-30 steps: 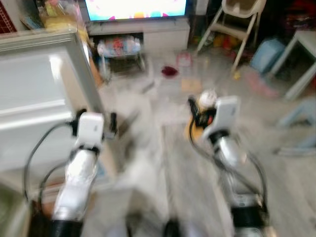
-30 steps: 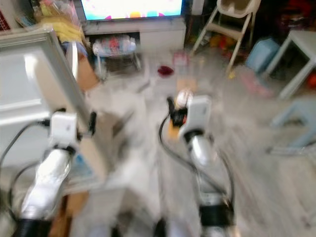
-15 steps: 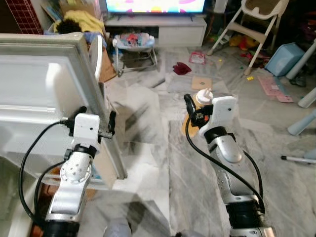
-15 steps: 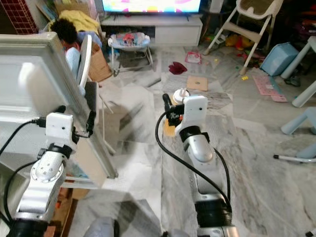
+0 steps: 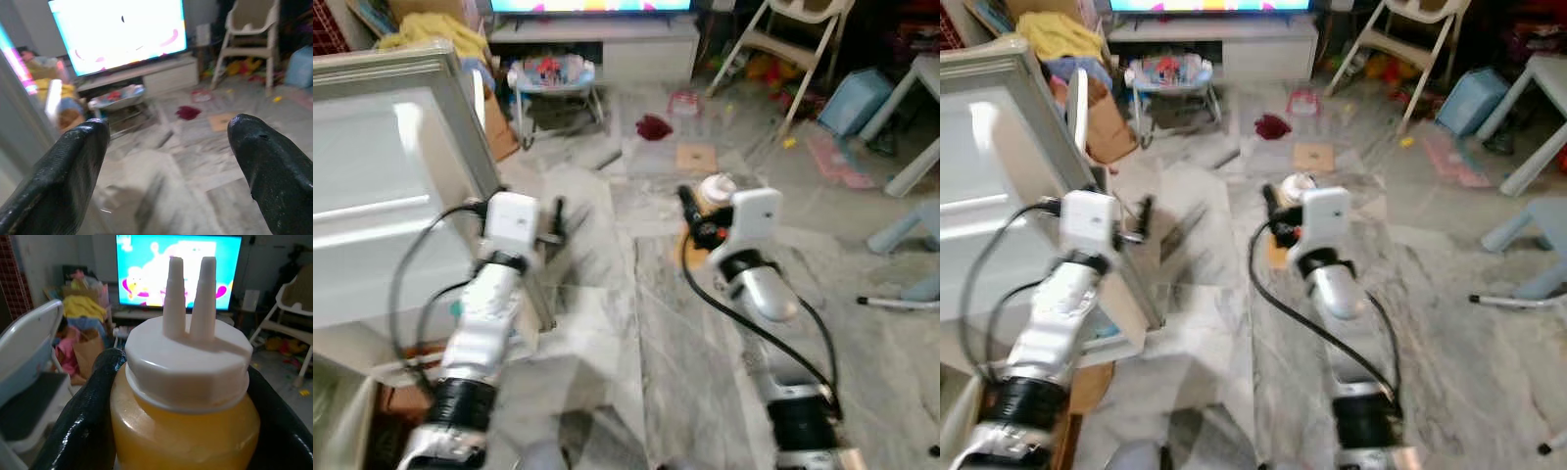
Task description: Restocking fridge
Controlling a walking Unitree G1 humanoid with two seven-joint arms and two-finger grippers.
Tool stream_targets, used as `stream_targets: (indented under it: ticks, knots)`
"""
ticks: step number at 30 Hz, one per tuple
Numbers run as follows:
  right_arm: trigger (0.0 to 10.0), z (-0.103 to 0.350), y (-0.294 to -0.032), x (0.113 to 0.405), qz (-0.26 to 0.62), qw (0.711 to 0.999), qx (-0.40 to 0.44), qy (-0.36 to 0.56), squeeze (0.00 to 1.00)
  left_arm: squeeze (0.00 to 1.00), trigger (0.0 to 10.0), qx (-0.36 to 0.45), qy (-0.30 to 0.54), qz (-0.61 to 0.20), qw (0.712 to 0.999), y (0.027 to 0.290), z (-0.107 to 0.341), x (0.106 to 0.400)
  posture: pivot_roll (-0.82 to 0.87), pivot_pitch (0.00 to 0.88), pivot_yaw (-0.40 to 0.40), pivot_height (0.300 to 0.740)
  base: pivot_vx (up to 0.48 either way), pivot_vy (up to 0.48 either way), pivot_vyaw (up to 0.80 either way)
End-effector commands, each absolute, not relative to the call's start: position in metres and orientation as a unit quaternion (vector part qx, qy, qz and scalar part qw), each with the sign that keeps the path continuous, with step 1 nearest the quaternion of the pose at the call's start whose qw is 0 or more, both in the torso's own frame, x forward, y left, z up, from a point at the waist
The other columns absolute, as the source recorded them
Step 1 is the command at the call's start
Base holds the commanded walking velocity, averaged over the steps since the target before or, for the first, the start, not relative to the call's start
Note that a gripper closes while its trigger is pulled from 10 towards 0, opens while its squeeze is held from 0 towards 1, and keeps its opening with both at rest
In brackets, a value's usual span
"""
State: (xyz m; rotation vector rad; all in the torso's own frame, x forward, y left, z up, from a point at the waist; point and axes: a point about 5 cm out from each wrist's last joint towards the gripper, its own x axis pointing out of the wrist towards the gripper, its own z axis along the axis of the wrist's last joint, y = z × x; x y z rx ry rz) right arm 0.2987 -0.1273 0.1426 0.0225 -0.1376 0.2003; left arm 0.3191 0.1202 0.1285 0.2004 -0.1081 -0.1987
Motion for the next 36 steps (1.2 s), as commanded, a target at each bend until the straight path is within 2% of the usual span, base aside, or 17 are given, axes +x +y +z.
stream_targets:
  ticks: [1, 7, 14, 18, 29, 36]
  knots:
    - [10.0, 0.149, -0.118, 0.299, 0.113, 0.990, 0.013, -0.083, 0.00, 0.00, 10.0, 0.106, -0.054, -0.089, 0.989, 0.130, 0.128, 0.319, 0.04, 0.020, -0.017, 0.740, 0.000, 0.000, 0.00]
    - [10.0, 0.145, -0.121, 0.296, 0.104, 0.991, 0.014, -0.078, 0.00, 0.00, 10.0, 0.111, -0.056, -0.089, 0.988, 0.145, 0.120, 0.295, 0.05, 0.027, -0.011, 0.740, 0.000, 0.000, 0.00]
    - [10.0, 0.143, -0.118, 0.296, 0.110, 0.991, 0.015, -0.074, 0.00, 0.00, 10.0, 0.136, -0.073, -0.025, 0.988, 0.175, 0.126, 0.268, 0.07, 0.035, -0.025, 0.740, 0.000, 0.000, 0.00]
    - [10.0, 0.141, -0.116, 0.295, 0.124, 0.990, 0.006, -0.071, 0.00, 0.00, 10.0, 0.137, -0.048, 0.017, 0.989, 0.191, 0.116, 0.258, 0.08, 0.040, -0.036, 0.740, 0.000, 0.000, 0.20]
    - [10.0, 0.128, -0.117, 0.285, 0.122, 0.991, 0.010, -0.048, 0.00, 0.00, 10.0, 0.157, -0.019, 0.062, 0.985, 0.219, 0.109, 0.268, 0.07, 0.043, -0.042, 0.740, 0.000, 0.000, 0.80]
    - [10.0, 0.133, -0.118, 0.288, 0.123, 0.991, 0.006, -0.052, 0.00, 0.00, 10.0, 0.149, -0.016, 0.066, 0.986, 0.220, 0.110, 0.274, 0.05, 0.048, -0.042, 0.740, 0.000, 0.000, 0.80]
